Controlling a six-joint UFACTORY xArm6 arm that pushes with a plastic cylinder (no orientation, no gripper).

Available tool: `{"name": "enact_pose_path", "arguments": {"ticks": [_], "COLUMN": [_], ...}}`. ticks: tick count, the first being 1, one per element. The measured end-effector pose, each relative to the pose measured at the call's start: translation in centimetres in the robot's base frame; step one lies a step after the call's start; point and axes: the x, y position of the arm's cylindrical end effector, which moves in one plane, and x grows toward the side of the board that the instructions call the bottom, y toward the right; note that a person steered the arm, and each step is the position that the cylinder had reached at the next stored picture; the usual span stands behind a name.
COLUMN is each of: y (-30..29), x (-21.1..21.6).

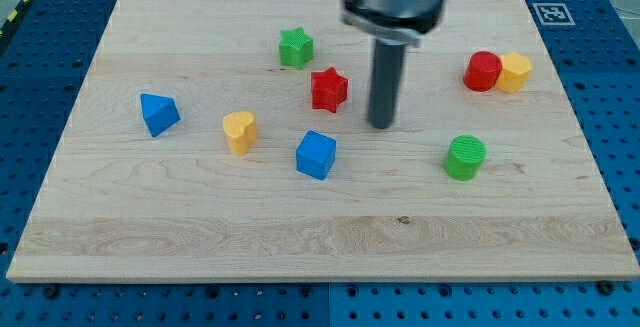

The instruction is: Move the red star diagonally left of the green circle

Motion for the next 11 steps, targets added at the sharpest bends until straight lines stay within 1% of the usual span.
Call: {"name": "enact_pose_path", "arguments": {"ticks": [1,2,3,5,6,8,9,10,11], "y": [-5.4,-12.7,-16.5,-16.5,-14.6,-5.7,-2.5,-2.9,-5.2], "x": [2.1,3.1,-0.3,-3.4,-4.6,-6.6,-3.0,-2.0,-2.0]}}
